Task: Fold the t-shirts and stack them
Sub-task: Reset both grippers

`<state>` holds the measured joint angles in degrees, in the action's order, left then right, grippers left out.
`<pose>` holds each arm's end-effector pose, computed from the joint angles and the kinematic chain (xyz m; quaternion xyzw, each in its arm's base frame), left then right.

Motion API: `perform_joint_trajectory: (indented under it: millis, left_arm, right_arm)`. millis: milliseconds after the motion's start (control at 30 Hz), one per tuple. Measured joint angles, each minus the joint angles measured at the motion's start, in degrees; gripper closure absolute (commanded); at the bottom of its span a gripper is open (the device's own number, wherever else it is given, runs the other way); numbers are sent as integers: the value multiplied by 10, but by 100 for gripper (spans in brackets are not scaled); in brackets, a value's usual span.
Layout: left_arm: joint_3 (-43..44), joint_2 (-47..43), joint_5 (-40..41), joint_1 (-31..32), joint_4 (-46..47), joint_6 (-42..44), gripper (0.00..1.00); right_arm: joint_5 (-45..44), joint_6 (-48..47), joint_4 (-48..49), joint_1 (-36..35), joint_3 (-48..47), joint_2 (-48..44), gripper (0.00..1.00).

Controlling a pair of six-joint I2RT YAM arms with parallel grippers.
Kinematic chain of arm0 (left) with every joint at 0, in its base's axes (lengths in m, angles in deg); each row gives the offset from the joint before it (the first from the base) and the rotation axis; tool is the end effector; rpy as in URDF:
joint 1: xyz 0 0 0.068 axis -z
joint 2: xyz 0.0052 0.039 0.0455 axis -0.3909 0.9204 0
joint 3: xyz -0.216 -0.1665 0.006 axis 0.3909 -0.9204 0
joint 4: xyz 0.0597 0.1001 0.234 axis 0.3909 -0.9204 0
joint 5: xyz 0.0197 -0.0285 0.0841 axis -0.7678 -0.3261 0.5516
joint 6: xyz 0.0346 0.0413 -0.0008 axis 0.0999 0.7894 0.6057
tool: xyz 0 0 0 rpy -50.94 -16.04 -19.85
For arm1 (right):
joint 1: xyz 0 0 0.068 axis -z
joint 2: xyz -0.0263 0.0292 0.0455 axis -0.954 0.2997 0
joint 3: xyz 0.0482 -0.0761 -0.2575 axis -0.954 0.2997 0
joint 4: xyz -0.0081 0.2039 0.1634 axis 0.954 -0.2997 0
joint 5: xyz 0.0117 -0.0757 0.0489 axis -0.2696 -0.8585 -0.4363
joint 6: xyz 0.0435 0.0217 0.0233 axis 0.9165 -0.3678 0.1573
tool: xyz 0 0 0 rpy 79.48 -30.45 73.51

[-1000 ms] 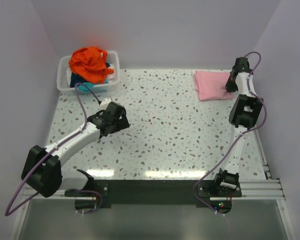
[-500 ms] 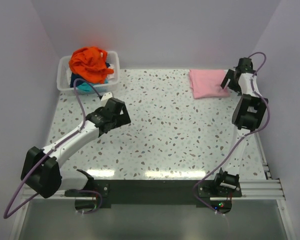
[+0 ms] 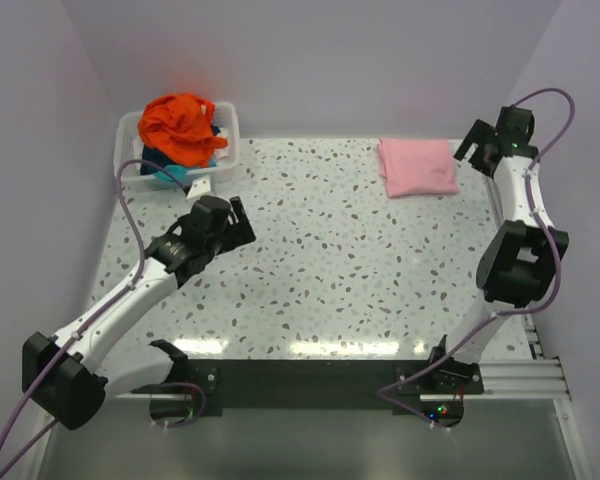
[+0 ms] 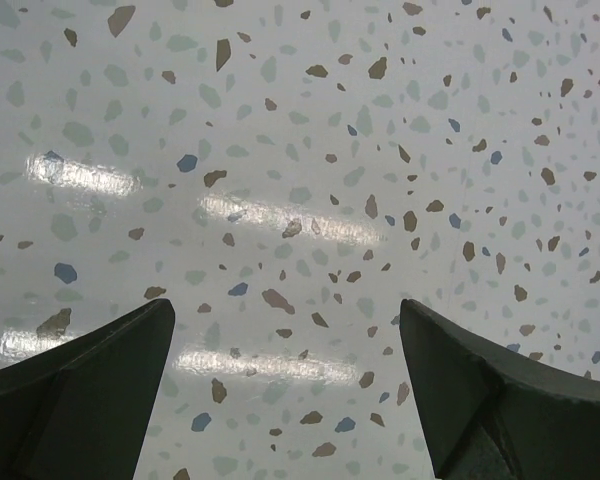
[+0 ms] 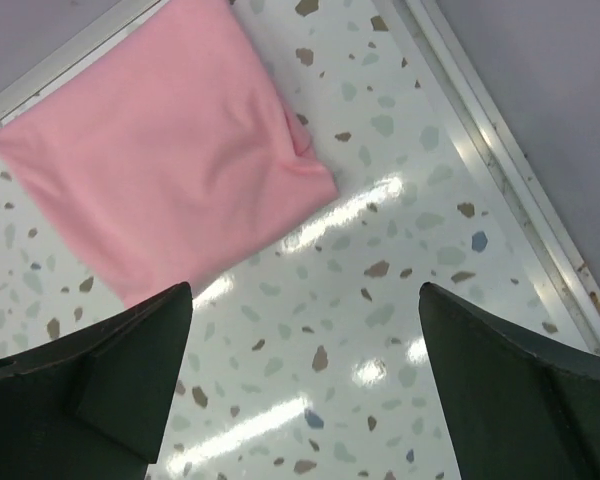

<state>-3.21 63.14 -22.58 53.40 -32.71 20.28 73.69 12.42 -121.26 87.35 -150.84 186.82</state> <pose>0.2111 -0.1092 0.2869 -0.1784 0.8855 -0.1070 0.4156 0.4262 -0.1164 0.3094 0.2714 0.8688 -0.0413 0.4120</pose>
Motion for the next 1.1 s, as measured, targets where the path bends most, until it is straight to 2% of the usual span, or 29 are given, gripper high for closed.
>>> perform_joint_trajectory:
  millis: [167, 433, 567, 833, 1100]
  left_arm:
    - [-27, -58, 2, 0, -8, -9, 0]
    - [-77, -106, 13, 0, -56, -47, 0]
    - [-105, -134, 22, 0, -76, -65, 0]
    - [-138, -188, 39, 0, -113, -105, 0]
    - [-139, -229, 43, 0, -135, -127, 0]
  right_arm:
    - [18, 13, 53, -35, 180, -174, 1]
    - [64, 46, 111, -197, 458, -396, 1]
    - [86, 65, 102, -203, 572, -510, 1]
    - [103, 79, 86, -201, 668, -680, 1]
    - [110, 80, 85, -201, 677, -700, 1]
